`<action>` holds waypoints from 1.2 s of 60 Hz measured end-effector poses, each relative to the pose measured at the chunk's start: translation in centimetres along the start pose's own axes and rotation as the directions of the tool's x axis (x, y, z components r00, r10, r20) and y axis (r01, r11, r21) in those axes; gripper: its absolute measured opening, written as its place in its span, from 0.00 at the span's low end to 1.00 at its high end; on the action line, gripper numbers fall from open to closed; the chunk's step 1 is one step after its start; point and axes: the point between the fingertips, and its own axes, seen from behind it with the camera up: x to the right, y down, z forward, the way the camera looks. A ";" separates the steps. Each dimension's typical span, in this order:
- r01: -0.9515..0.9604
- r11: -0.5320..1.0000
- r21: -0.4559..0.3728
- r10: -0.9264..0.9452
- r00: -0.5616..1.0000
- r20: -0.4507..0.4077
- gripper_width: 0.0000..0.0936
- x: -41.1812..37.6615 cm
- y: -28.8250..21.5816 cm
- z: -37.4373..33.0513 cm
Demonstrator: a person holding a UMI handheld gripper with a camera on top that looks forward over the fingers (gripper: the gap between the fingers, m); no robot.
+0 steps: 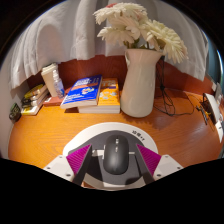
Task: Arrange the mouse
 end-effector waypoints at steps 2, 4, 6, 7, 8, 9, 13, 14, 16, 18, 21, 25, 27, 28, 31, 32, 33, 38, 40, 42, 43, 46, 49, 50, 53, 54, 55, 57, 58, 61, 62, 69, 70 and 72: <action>-0.005 1.000 0.012 0.005 1.000 0.005 0.93 -0.4 -0.6 -1.0; -0.018 0.999 0.031 0.018 1.000 0.006 0.93 -0.7 -1.2 -2.0; -0.027 0.998 0.050 0.027 1.000 0.007 0.92 -1.1 -1.9 -3.2; -0.031 0.998 0.061 0.031 1.000 0.007 0.92 -1.4 -2.2 -3.9; -0.034 0.997 0.071 0.034 0.999 0.005 0.93 -1.7 -2.7 -4.7; -0.037 0.996 0.082 0.037 0.999 0.001 0.93 -1.9 -2.9 -5.6; -0.037 0.992 0.120 0.039 0.999 -0.016 0.92 -3.2 -3.7 -9.0; -0.033 0.991 0.128 0.035 0.999 -0.018 0.92 -3.6 -3.9 -9.8; -0.027 0.989 0.145 0.031 0.999 -0.024 0.92 -4.5 -4.1 -11.8; -0.025 0.986 0.165 0.030 0.999 -0.031 0.92 -5.3 -4.2 -13.5; -0.021 0.981 0.192 0.028 0.999 -0.033 0.92 -6.9 -4.0 -16.0; -0.017 0.976 0.219 0.024 0.999 -0.029 0.93 -9.0 -3.0 -19.1; -0.013 0.973 0.229 0.021 0.999 -0.033 0.93 -9.8 -2.3 -20.3; -0.012 0.972 0.234 0.021 0.999 -0.035 0.93 -10.3 -2.0 -20.9; -0.004 0.968 0.253 0.011 1.000 -0.025 0.92 -12.1 -0.9 -22.6; 0.000 0.966 0.260 0.004 1.000 -0.018 0.92 -12.8 -0.6 -23.0; 0.004 0.964 0.268 -0.002 1.000 -0.010 0.92 -13.5 -0.3 -23.4; 0.020 0.955 0.297 -0.031 0.999 0.031 0.93 -16.9 1.4 -24.9; 0.026 0.953 0.302 -0.043 0.998 0.049 0.92 -18.2 2.2 -25.3; 0.028 0.951 0.308 -0.050 0.997 0.064 0.93 -19.4 3.0 -25.7; 0.027 0.949 0.313 -0.052 0.996 0.071 0.92 -19.9 3.3 -25.8; 0.020 0.947 0.319 -0.054 0.994 0.097 0.93 -21.6 4.3 -26.2; 0.010 0.946 0.324 -0.052 0.991 0.121 0.93 -23.0 5.2 -26.5; 0.008 0.945 0.326 -0.052 0.990 0.127 0.93 -23.3 5.5 -26.5; 0.006 0.944 0.329 -0.055 0.989 0.141 0.93 -24.3 6.2 -26.7; 0.006 0.944 0.329 -0.056 0.988 0.143 0.92 -24.5 6.4 -26.7; 0.009 0.945 0.328 -0.058 0.988 0.142 0.92 -24.7 6.7 -26.7; 0.017 0.946 0.325 -0.065 0.988 0.138 0.92 -25.0 7.1 -26.8; 0.019 0.945 0.326 -0.067 0.988 0.136 0.92 -25.1 7.2 -26.7; 0.022 0.945 0.325 -0.068 0.989 0.132 0.92 -25.4 7.6 -26.8; 0.022 0.945 0.325 -0.068 0.989 0.131 0.92 -25.5 7.7 -26.9; 0.024 0.942 0.334 -0.070 0.989 0.127 0.92 -25.9 8.0 -27.5; 0.024 0.942 0.334 -0.070 0.990 0.126 0.92 -25.9 8.1 -27.6; 0.024 0.942 0.335 -0.070 0.990 0.125 0.92 -25.9 8.1 -27.7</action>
